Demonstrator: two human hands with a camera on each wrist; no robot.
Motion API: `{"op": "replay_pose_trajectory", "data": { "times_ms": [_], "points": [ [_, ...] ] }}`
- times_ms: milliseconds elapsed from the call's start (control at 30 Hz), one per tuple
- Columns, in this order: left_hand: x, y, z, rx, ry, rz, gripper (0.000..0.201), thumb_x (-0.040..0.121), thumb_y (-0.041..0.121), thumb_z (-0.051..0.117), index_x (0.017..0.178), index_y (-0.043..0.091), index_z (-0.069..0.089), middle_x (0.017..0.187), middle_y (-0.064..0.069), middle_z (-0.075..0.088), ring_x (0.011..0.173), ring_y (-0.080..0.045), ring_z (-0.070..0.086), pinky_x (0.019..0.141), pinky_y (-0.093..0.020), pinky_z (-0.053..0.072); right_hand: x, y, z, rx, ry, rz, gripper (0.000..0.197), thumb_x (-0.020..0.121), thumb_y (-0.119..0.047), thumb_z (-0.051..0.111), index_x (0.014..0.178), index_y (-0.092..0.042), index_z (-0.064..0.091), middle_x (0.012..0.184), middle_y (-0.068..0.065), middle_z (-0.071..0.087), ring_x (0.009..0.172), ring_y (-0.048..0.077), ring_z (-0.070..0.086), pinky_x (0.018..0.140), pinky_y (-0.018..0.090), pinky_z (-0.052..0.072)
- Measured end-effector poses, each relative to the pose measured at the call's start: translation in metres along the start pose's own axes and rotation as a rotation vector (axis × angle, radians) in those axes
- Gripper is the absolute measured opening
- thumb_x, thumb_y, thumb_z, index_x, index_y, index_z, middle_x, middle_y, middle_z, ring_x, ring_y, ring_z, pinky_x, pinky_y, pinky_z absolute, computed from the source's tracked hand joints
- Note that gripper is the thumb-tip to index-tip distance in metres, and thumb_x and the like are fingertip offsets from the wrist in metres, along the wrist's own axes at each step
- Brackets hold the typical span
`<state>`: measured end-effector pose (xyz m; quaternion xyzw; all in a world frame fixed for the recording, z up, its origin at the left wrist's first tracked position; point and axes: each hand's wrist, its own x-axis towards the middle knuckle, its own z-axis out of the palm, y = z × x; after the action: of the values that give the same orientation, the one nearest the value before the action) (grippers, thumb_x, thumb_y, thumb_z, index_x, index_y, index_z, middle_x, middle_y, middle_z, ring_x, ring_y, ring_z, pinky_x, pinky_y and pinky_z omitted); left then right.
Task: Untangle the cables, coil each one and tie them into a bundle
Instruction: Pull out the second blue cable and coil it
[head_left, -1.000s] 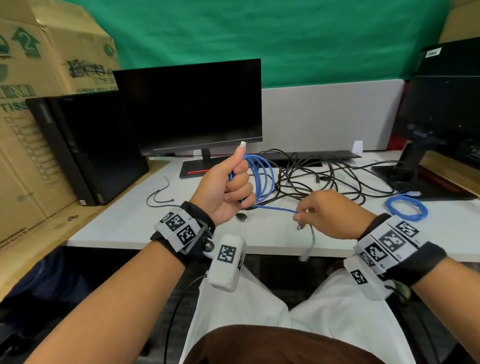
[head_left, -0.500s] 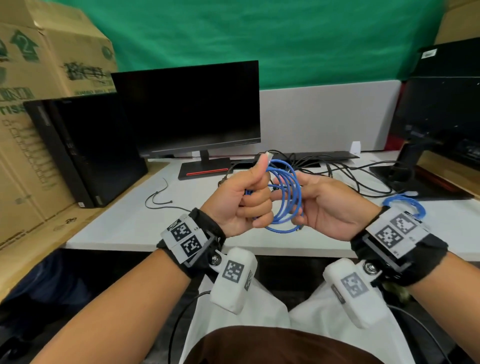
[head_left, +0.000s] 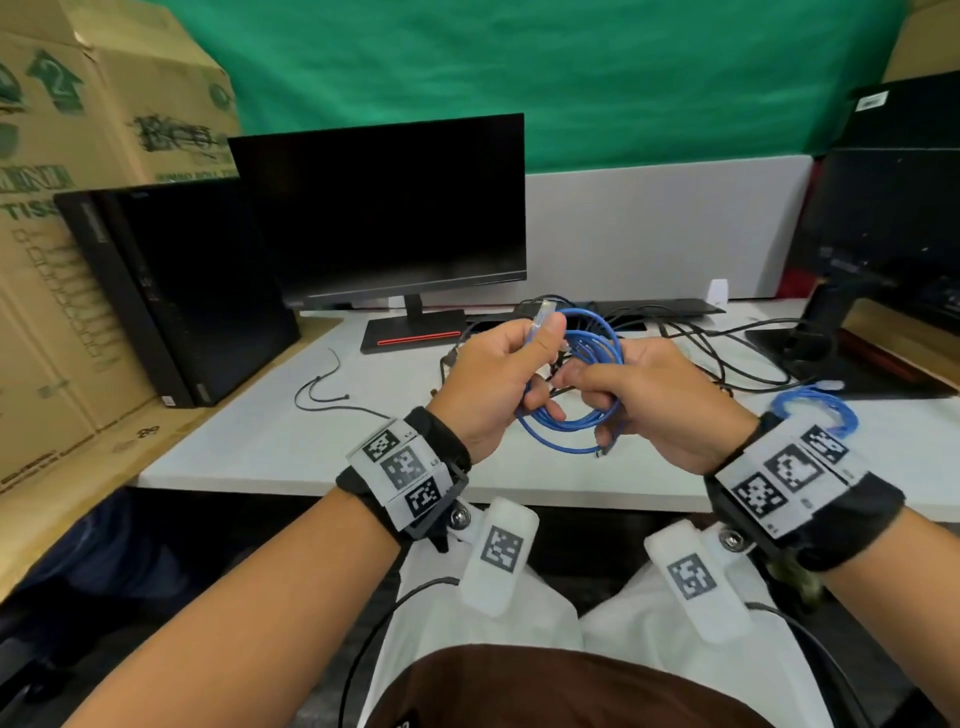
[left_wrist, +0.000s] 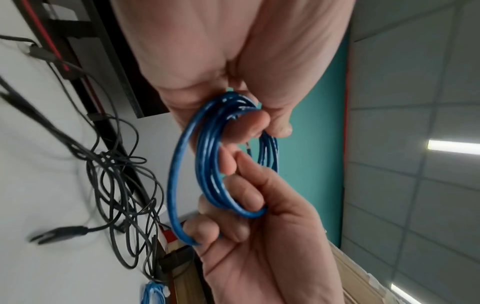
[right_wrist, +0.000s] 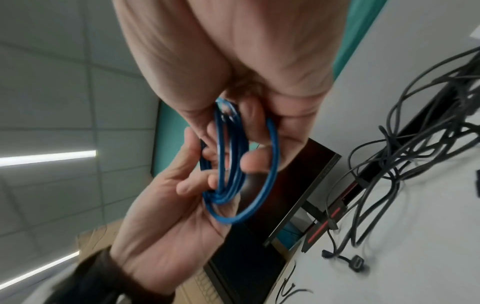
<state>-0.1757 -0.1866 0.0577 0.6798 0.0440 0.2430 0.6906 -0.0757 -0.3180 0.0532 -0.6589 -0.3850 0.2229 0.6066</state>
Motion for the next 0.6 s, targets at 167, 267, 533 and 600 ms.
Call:
{"op": "replay_pose_trajectory", "data": {
  "times_ms": [167, 267, 533, 600],
  "points": [
    [-0.003, 0.001, 0.000, -0.062, 0.044, -0.021, 0.031, 0.100, 0.031, 0.055, 0.080, 0.007, 0.059, 0.076, 0.002, 0.063, 0.039, -0.009, 0.029, 0.047, -0.028, 0.047, 0.000, 0.002, 0.003, -0.107, 0.121, -0.034, 0.022, 0.088, -0.014, 0.069, 0.106, -0.015, 0.057, 0.081, 0.003, 0.072, 0.046, 0.018, 0.055, 0.053, 0.039, 0.059],
    [-0.002, -0.001, 0.006, -0.090, 0.135, -0.086, 0.029, 0.097, 0.030, 0.061, 0.085, 0.004, 0.064, 0.093, -0.007, 0.066, 0.041, -0.010, 0.030, 0.048, -0.029, 0.051, -0.005, 0.012, 0.008, -0.497, 0.391, -0.422, 0.047, 0.080, -0.007, 0.072, 0.105, -0.026, 0.038, 0.104, -0.002, 0.059, 0.056, 0.021, 0.058, 0.050, 0.043, 0.054],
    [0.000, -0.008, 0.006, -0.113, 0.184, -0.136, 0.028, 0.095, 0.033, 0.065, 0.098, 0.005, 0.069, 0.093, -0.010, 0.069, 0.042, -0.010, 0.037, 0.053, -0.032, 0.057, -0.007, 0.022, 0.013, -0.797, 0.386, -0.608, 0.016, 0.086, -0.005, 0.069, 0.099, -0.014, 0.069, 0.135, 0.010, 0.062, 0.115, 0.027, 0.066, 0.083, 0.046, 0.056],
    [0.001, -0.009, 0.003, -0.073, 0.180, -0.102, 0.026, 0.096, 0.035, 0.064, 0.095, 0.009, 0.070, 0.090, -0.007, 0.068, 0.042, -0.011, 0.037, 0.053, -0.032, 0.056, -0.006, 0.022, 0.014, -0.788, 0.382, -0.583, 0.013, 0.088, -0.010, 0.069, 0.100, -0.015, 0.069, 0.131, 0.010, 0.065, 0.113, 0.027, 0.067, 0.086, 0.046, 0.055]
  ]
}}
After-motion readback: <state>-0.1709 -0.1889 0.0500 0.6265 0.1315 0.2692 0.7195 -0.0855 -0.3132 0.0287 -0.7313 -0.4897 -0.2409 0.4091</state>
